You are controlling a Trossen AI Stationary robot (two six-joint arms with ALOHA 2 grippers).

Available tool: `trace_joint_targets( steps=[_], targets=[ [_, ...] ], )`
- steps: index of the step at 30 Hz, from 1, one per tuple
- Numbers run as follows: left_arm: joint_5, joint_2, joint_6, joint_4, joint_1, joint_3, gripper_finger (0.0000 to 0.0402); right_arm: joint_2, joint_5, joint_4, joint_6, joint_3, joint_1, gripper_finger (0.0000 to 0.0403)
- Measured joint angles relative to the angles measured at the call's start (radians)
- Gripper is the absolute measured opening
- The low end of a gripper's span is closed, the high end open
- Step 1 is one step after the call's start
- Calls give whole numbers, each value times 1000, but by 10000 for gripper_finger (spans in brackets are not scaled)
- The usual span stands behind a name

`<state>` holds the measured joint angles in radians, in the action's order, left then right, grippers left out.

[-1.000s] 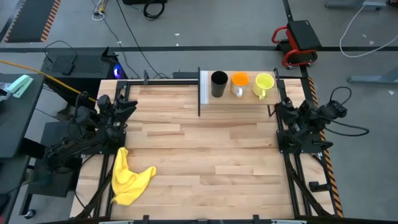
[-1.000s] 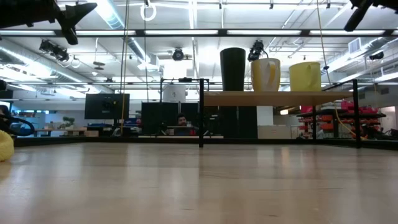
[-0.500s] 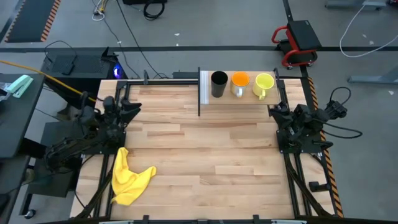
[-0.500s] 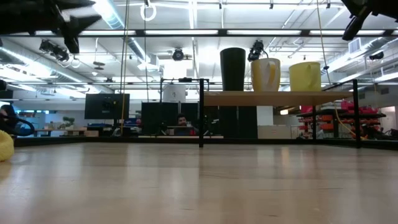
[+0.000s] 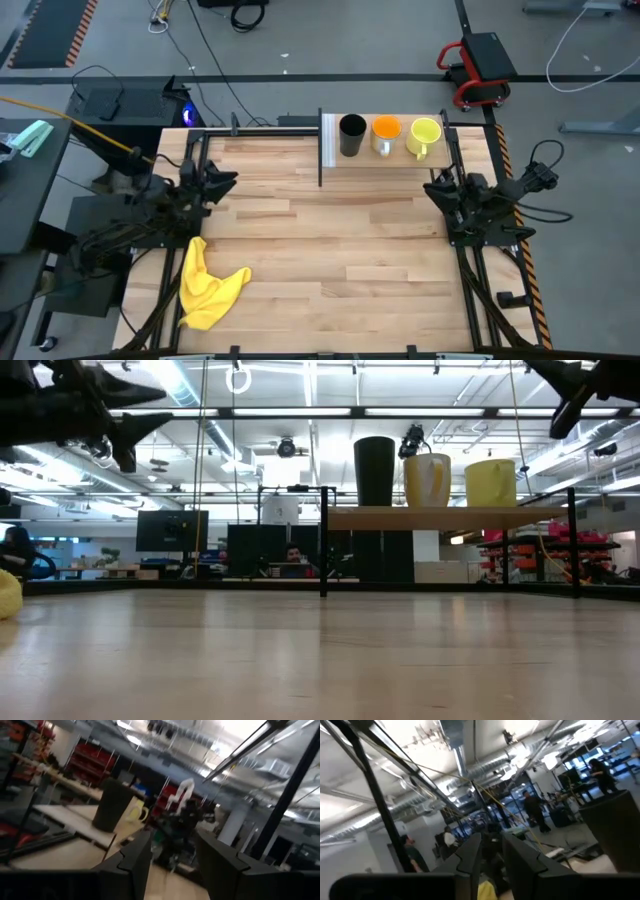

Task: Stack small to large cups/mugs on shelf
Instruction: Return to Home Position

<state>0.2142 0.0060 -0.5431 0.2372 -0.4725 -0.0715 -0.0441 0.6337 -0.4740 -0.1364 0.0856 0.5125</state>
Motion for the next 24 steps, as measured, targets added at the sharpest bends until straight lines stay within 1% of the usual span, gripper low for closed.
trace_joint_targets(
  steps=[5, 15, 20, 24],
  targets=[
    [0, 0, 39, -88, 0, 0, 162, 0, 47, 107, 11, 0, 0, 87],
    [0, 0, 30, -330, 0, 0, 162, 0, 50, 343, 31, 0, 0, 87],
    [-1, 0, 32, -378, 0, -2, 162, 0, 50, 406, 34, 0, 0, 87],
    [-1, 0, 31, -377, 0, -2, 162, 0, 50, 422, 26, 0, 0, 87]
  ],
)
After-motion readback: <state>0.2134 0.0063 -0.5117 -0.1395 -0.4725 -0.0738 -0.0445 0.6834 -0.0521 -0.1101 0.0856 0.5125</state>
